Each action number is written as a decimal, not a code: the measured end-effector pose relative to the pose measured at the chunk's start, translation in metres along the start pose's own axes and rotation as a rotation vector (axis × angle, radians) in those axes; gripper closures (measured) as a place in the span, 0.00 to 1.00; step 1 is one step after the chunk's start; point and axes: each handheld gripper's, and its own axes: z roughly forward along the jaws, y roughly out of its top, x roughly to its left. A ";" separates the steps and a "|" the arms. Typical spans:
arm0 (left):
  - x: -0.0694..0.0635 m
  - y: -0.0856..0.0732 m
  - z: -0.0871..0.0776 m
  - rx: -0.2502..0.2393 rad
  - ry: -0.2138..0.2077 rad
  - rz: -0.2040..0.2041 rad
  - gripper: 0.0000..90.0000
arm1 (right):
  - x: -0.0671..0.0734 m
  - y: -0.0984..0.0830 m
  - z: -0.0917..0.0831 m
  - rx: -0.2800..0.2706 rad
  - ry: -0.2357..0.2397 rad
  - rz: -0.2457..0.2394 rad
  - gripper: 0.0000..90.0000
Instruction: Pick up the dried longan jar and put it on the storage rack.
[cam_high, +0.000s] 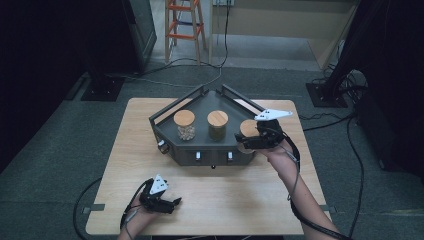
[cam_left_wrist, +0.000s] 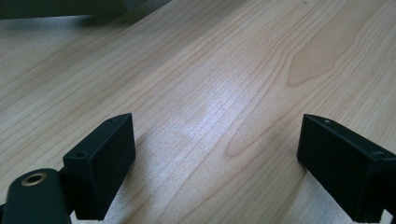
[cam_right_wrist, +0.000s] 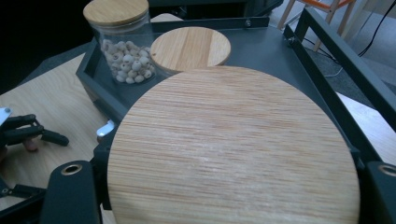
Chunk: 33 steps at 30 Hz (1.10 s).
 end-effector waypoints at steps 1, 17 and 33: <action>0.000 0.000 0.000 0.000 0.000 0.000 0.13 | 0.000 0.001 0.001 0.000 -0.004 0.001 0.28; 0.000 0.000 0.000 0.001 -0.003 0.004 0.13 | -0.004 0.010 0.017 -0.001 -0.044 0.026 0.28; 0.001 0.000 0.000 0.001 -0.006 0.005 0.13 | -0.011 0.014 0.037 0.011 -0.085 0.028 0.28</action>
